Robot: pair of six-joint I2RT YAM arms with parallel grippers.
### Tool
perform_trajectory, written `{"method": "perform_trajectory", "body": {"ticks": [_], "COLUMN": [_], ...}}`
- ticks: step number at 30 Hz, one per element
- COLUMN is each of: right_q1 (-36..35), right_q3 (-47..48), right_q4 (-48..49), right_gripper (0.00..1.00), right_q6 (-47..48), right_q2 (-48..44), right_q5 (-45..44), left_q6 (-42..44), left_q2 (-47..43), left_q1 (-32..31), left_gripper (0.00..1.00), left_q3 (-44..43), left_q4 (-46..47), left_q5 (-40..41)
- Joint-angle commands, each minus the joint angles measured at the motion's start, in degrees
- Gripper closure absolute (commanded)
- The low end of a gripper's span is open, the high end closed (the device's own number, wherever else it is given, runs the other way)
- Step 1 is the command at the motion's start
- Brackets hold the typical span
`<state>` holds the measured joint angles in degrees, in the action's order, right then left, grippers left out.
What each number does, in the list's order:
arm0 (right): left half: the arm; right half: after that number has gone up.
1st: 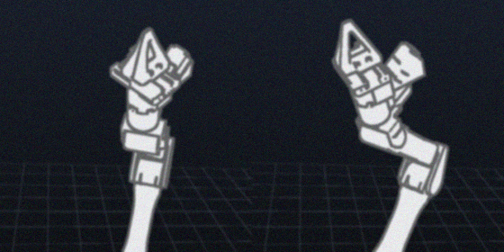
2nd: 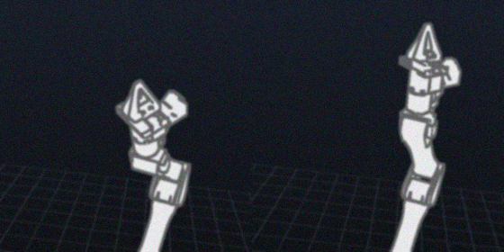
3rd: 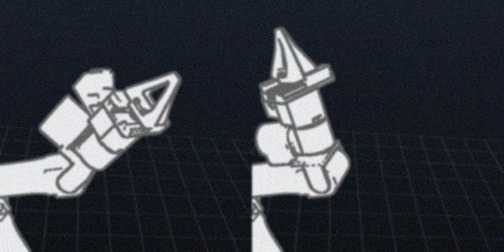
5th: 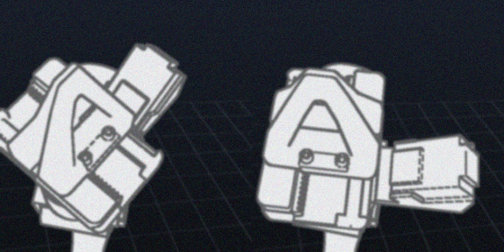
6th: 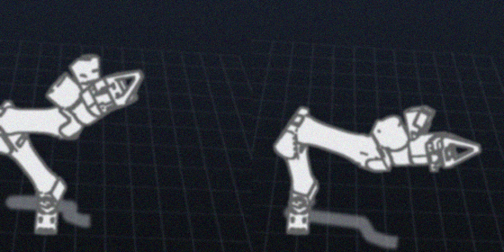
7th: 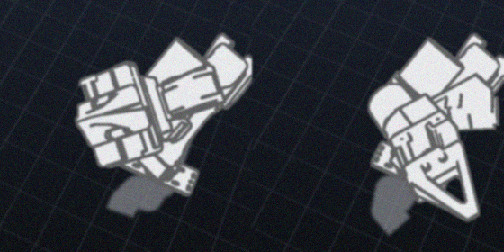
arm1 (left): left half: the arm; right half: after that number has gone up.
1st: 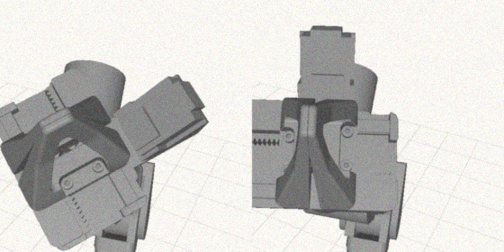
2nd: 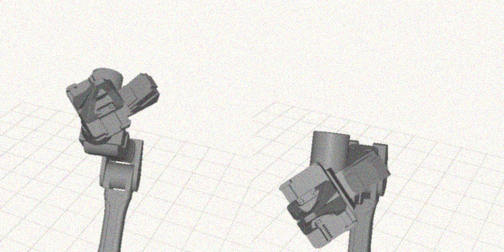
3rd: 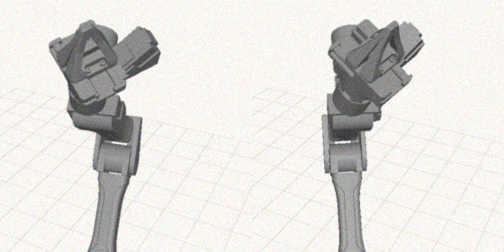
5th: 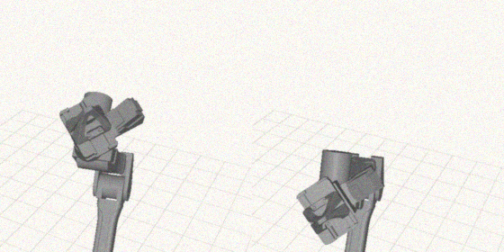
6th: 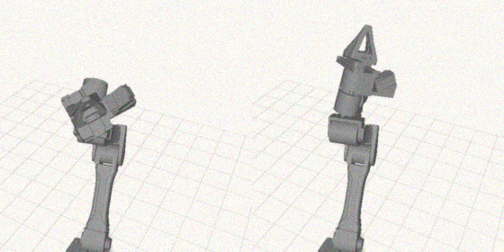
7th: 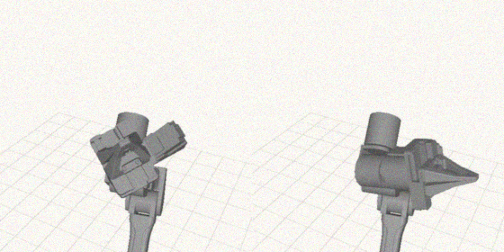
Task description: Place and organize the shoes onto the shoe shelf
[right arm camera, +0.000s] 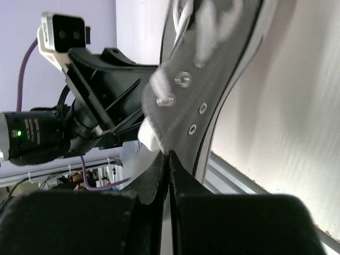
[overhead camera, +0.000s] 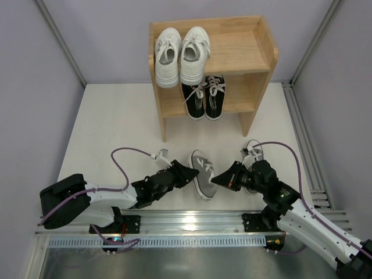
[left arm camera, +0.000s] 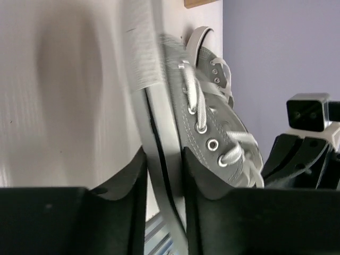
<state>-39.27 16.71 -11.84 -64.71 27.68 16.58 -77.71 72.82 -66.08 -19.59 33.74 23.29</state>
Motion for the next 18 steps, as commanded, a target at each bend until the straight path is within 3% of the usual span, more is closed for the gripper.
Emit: {"method": "perform_trajectory", "body": {"ticks": [1,4,5,6,8,9,12,14,17,18], "right_q1": [-0.37,-0.37,-0.37,-0.29,-0.37,-0.37,-0.29,-0.37,-0.37,-0.37], "right_q3": [0.25,-0.45,-0.8,-0.98,-1.5,-1.59,-2.56,-4.04,-6.59,-7.3], "right_q4": [7.0,7.09,6.83,6.39,4.2,3.23,-0.64,-1.0,-0.38,-0.12], "right_gripper": [0.96,0.96,0.96,0.89,0.52,0.27,0.0,0.0,0.0,0.0], "right_q6": [0.72,0.9,0.9,0.9,0.81,0.29,-0.68,-1.82,-3.93,-4.28], "right_q2": [-1.22,-2.1,-2.28,-2.8,-3.77,-4.47,-9.04,-13.17,-16.6,-16.96], "right_q5": [2.14,1.62,1.53,1.18,-0.92,-1.72,-6.2,-7.17,-6.83,-5.95], "left_q6": [1.87,0.9,1.07,1.25,1.34,1.42,0.55,-0.68,-2.09,-4.88], "left_q2": [1.71,2.68,2.77,3.03,3.21,3.3,4.96,7.76,14.07,15.24], "left_q1": [1.48,2.27,2.54,2.63,2.89,2.89,3.42,3.68,3.86,4.03], "left_gripper": [0.81,1.0,1.0,1.0,1.0,1.0,1.0,1.0,1.0,1.0], "left_q3": [-1.06,1.31,2.01,2.8,5.26,6.31,9.66,11.33,13.08,12.92], "left_q4": [10.02,14.68,16.26,19.84,23.11,27.13,34.78,38.4,53.64,54.67], "left_q5": [-1.13,-2.72,-2.72,-2.72,-2.11,-0.98,0.0,0.0,-0.09,-0.43]}}
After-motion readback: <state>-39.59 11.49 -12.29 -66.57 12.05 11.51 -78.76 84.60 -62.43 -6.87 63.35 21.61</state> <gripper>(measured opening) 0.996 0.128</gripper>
